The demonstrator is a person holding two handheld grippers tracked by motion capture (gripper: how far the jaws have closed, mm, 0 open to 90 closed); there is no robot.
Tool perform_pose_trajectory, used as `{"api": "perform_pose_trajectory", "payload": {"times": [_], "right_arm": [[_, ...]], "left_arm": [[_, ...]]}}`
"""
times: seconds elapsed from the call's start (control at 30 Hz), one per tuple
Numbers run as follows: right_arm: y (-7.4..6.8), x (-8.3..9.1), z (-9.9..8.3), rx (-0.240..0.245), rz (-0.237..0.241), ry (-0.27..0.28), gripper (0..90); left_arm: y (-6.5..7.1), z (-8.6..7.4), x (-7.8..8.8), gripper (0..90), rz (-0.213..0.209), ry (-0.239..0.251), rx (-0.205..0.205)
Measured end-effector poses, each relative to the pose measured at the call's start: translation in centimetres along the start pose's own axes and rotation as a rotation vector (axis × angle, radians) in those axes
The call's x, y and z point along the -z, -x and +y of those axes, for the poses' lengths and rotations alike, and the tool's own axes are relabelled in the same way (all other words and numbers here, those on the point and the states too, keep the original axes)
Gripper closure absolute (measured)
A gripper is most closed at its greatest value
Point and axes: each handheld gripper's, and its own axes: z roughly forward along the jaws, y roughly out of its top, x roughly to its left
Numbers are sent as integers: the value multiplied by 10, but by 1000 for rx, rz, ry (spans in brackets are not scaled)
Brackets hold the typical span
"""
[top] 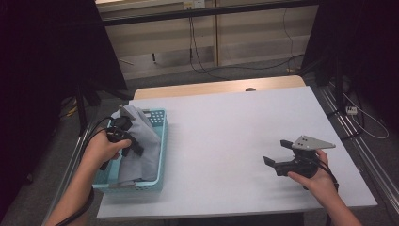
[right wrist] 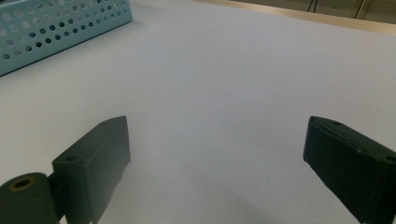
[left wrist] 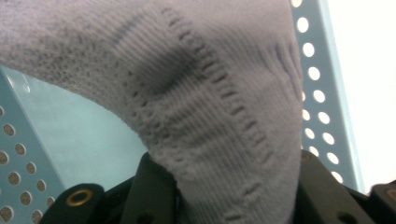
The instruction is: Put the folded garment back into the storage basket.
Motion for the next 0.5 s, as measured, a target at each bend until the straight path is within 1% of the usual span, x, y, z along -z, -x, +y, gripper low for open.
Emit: {"api": "perform_pose_trajectory", "payload": {"times": [0.07, 0.1, 0.13, 0.17, 0.27, 0.33, 0.4, 0.5], "right_arm": [[0, 0, 0, -1, 0, 1, 73], [0, 0, 0, -1, 0, 2, 73], [0, 0, 0, 0, 0, 3, 73], [0, 0, 0, 1, 1, 2, 73], [0, 0, 0, 2, 1, 2, 73], [0, 0, 0, 4, 0, 3, 73], [0, 0, 0, 2, 0, 2, 73], [0, 0, 0, 3, 0, 3, 73]], "left_arm": [[-3, -2, -1, 616, -2, 1, 8], [-4, -2, -1, 571, 1, 7, 14], [-6, -3, -1, 513, 3, 14, 12], [-7, -4, -1, 490, 10, 6, 15], [-12, -5, -2, 426, 13, 12, 27], [-15, -6, -2, 416, 10, 19, 30], [-16, -7, -2, 366, 5, 25, 43], [-18, -7, 0, 341, 17, 26, 42]]}}
